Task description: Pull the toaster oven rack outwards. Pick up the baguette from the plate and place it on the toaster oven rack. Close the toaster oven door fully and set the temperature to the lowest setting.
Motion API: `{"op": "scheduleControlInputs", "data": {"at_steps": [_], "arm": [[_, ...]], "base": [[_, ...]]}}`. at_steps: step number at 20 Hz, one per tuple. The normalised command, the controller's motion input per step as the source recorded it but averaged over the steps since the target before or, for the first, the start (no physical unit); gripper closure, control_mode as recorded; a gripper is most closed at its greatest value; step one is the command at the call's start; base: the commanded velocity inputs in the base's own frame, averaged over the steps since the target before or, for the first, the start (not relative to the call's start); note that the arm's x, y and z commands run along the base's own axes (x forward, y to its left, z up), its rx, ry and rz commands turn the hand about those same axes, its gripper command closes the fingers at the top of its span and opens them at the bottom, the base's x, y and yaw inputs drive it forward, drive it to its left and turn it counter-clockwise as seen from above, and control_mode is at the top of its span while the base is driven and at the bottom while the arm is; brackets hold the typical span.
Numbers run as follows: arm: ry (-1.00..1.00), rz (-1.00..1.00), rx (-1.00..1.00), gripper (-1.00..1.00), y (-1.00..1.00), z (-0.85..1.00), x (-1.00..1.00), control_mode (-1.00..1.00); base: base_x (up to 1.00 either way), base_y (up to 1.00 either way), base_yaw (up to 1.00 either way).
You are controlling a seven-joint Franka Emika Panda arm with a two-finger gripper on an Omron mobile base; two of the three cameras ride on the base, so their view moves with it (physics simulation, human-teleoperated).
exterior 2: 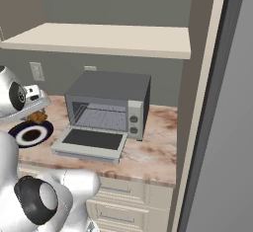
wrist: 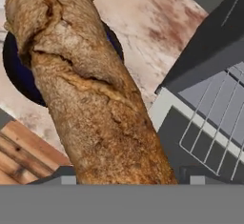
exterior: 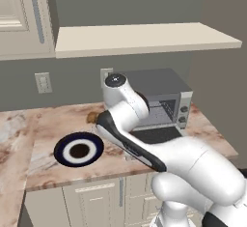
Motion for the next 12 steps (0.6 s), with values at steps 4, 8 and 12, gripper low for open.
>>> {"op": "scheduleControlInputs", "data": {"at_steps": [4, 8, 12], "arm": [[0.0, 0.06, 0.0, 1.0, -1.0, 0.32, -0.04, -1.0], [0.0, 0.05, 0.0, 1.0, -1.0, 0.17, 0.0, -1.0], [0.0, 0.04, 0.0, 1.0, -1.0, 0.03, 0.0, -1.0]], "base": [[0.0, 0.0, 0.0], [0.0, 0.0, 0.0], [0.0, 0.0, 0.0]]}}
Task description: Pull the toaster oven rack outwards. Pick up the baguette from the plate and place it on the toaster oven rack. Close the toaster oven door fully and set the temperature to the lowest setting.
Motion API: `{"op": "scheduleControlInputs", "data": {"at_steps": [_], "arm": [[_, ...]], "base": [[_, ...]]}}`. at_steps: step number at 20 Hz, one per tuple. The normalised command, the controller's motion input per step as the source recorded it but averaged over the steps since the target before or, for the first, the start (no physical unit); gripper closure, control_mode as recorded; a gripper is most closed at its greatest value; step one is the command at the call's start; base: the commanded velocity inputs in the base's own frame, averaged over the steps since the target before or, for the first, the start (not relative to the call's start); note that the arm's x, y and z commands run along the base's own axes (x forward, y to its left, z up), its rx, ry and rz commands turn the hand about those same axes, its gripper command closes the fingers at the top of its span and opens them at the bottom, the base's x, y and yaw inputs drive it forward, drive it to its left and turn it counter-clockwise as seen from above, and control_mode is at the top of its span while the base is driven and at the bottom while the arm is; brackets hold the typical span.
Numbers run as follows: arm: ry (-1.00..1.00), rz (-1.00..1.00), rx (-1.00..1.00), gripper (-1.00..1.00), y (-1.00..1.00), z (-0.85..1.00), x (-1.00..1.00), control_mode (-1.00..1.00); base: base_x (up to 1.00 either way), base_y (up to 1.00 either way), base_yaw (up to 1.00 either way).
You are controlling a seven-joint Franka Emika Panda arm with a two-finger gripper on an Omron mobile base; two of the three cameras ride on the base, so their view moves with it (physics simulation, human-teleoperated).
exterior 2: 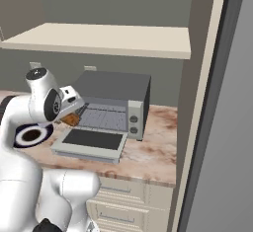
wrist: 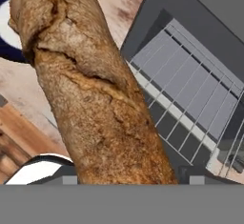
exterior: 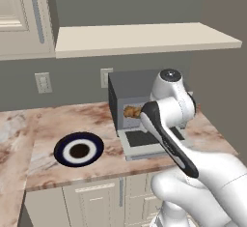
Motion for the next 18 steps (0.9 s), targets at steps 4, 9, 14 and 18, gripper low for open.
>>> {"op": "scheduleControlInputs", "data": {"at_steps": [4, 9, 14, 18], "arm": [[0.0, 0.06, 0.0, 1.0, -0.97, 0.0, 0.02, -1.0], [0.0, 0.07, 0.0, 1.0, -0.58, -0.02, 0.25, -1.0], [0.01, 0.05, 0.0, 1.0, -0.28, -0.05, 0.5, -1.0], [0.03, 0.05, 0.0, 1.0, -0.02, -0.15, 0.52, -1.0]], "base": [[0.0, 0.0, 0.0], [0.0, 0.0, 0.0], [0.0, 0.0, 0.0], [0.0, 0.0, 0.0]]}}
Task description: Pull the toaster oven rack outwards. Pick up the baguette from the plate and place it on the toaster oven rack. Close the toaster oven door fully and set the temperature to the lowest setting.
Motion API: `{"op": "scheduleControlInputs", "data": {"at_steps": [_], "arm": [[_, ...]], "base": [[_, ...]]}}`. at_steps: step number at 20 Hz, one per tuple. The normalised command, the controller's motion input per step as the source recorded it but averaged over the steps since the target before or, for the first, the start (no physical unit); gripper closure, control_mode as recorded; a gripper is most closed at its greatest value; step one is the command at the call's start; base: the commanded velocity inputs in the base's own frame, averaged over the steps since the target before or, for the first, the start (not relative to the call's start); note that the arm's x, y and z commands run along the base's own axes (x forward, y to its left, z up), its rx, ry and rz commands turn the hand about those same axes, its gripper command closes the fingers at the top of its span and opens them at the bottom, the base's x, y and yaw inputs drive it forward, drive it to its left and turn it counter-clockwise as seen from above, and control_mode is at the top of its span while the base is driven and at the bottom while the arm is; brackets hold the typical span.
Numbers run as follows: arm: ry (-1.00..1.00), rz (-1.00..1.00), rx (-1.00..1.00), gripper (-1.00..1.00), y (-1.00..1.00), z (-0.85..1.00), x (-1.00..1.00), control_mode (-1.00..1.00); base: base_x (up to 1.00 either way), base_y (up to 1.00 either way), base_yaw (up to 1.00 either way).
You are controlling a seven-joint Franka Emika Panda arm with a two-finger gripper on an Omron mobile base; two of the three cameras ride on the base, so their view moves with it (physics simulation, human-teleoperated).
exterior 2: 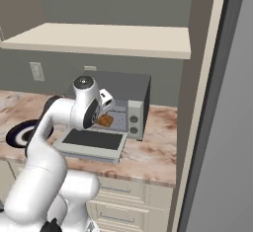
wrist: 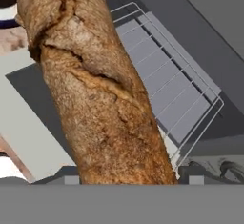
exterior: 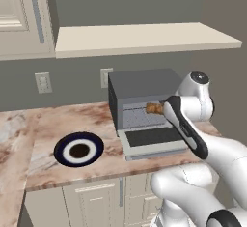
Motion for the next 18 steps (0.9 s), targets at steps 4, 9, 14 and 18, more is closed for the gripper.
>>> {"op": "scheduleControlInputs", "data": {"at_steps": [4, 9, 14, 18], "arm": [[0.07, 0.04, 0.0, 1.0, 0.0, -0.31, 0.53, -1.0], [0.08, 0.04, 0.0, 1.0, 0.0, -0.34, 0.42, -1.0], [0.04, 0.04, 0.0, 1.0, 0.1, -0.18, 0.32, -1.0], [0.06, 0.06, 0.0, 1.0, 0.23, -0.19, 0.24, -1.0]], "base": [[0.0, 0.0, 0.0], [0.0, 0.0, 0.0], [0.0, 0.0, 0.0], [0.0, 0.0, 0.0]]}}
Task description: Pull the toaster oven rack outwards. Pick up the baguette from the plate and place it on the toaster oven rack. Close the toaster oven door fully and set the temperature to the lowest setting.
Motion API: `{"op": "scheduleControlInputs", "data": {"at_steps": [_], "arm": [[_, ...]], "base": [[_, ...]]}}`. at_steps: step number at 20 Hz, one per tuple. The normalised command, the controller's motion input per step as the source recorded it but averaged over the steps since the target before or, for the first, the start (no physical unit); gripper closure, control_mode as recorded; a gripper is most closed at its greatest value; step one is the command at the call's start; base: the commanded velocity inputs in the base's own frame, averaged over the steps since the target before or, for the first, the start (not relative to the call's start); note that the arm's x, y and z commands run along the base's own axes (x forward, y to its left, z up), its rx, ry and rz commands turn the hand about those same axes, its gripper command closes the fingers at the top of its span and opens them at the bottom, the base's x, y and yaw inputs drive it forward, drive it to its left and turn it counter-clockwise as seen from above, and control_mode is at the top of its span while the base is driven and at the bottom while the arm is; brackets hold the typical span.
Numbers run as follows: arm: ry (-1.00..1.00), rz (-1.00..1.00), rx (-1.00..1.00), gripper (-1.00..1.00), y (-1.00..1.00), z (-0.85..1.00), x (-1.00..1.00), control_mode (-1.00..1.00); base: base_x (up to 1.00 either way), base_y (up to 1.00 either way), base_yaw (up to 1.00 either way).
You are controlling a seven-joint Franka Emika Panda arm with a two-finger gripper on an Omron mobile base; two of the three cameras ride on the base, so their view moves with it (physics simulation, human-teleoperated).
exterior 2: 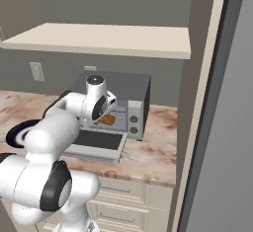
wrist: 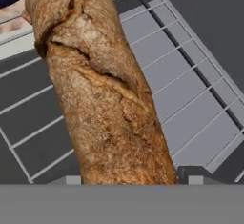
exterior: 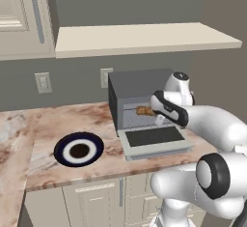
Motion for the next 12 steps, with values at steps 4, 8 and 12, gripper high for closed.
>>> {"op": "scheduleControlInputs", "data": {"at_steps": [4, 8, 12], "arm": [[0.04, 0.06, 0.0, 1.0, 0.21, -0.24, 0.23, -1.0], [0.0, 0.04, 0.0, 1.0, 0.07, -0.19, 0.15, -1.0], [0.0, 0.01, 0.0, 1.0, 0.08, -0.24, 0.09, -1.0]], "base": [[0.0, 0.0, 0.0], [0.0, 0.0, 0.0], [0.0, 0.0, 0.0]]}}
